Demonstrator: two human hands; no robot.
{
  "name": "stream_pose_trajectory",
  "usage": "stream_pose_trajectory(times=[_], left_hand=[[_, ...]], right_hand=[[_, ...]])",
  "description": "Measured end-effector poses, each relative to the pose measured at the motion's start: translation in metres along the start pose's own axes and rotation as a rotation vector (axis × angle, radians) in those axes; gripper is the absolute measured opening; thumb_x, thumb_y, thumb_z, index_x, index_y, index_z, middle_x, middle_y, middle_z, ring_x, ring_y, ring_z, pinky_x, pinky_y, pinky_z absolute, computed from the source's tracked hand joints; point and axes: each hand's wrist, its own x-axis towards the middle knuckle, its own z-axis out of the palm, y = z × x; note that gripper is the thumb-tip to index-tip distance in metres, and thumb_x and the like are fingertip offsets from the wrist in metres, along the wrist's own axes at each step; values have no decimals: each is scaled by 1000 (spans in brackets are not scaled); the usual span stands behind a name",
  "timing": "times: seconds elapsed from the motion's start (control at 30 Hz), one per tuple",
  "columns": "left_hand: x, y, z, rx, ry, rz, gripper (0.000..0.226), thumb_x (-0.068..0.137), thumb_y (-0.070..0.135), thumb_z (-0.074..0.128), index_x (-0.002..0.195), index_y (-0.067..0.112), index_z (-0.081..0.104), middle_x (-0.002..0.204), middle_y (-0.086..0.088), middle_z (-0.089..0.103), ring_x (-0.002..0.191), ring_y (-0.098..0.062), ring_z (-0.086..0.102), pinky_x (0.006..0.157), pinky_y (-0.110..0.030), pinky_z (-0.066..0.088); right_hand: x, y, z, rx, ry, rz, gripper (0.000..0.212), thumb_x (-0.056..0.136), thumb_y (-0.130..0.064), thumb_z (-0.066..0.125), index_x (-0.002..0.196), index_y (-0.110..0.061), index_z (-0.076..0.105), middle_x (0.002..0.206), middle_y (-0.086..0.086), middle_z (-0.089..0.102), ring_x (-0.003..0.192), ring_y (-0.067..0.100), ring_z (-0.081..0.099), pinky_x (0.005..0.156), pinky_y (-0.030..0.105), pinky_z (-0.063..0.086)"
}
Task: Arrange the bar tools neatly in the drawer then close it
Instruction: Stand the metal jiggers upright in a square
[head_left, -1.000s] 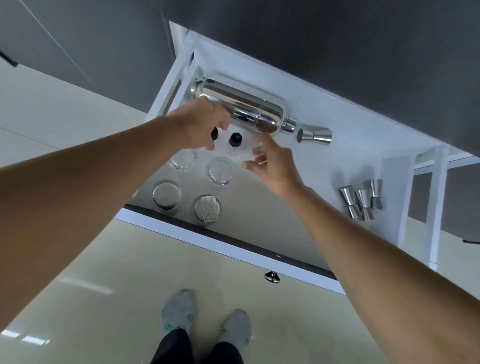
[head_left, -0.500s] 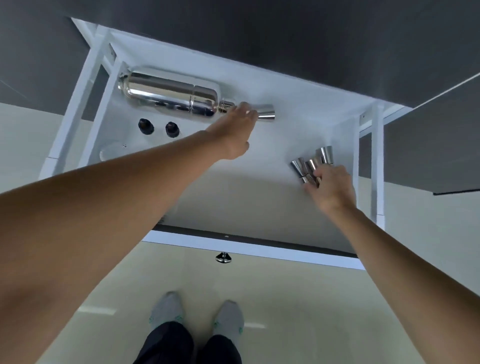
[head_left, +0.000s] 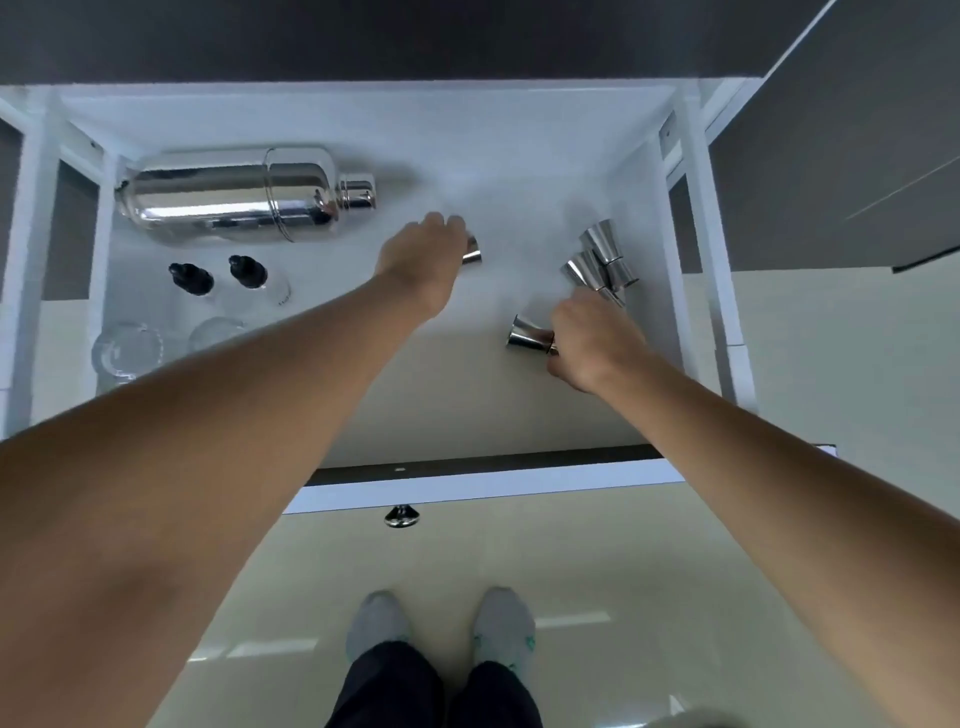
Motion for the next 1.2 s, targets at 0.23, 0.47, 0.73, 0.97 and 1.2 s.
stream_pose_trajectory(times=[0.23,0.47,0.73,0.97,1.2], left_hand=[[-70,-25,-11,-591,129,-199,29,76,15,73,102,8,62,102,-13,69,98,-28,62,80,-31,45],[-101,-53,-2,-638,129,-301,22,76,10,72,95,11,61,87,-13,70,84,-31,66,73,-37,55],[-102,-62,7,-497,65,-247,22,82,20,72,97,16,56,88,-14,68,79,-34,65,68,-43,58],[-112,-47,-26,-415,-34,-249,73,75,-6,70,139,14,40,126,-16,53,114,-33,54,93,-43,52],[-91,29,-56,-365,165,174,60,74,-11,54,132,7,52,132,-14,53,121,-33,49,98,-43,48]], right_hand=[[-7,-26,-16,565,90,-1,17,67,-18,77,77,-13,65,73,3,60,71,23,54,56,28,34],[7,-83,-5,809,80,52,24,65,-17,79,80,-20,61,76,-3,64,73,17,57,61,12,38],[16,-107,6,740,67,-86,19,69,-8,76,82,-8,64,81,8,68,83,29,63,75,35,50],[9,-83,-3,669,122,-9,34,74,8,65,102,-11,60,100,12,64,80,22,57,72,32,51],[-2,18,-41,515,453,348,32,82,11,47,109,-4,55,114,18,56,103,32,55,75,31,46]])
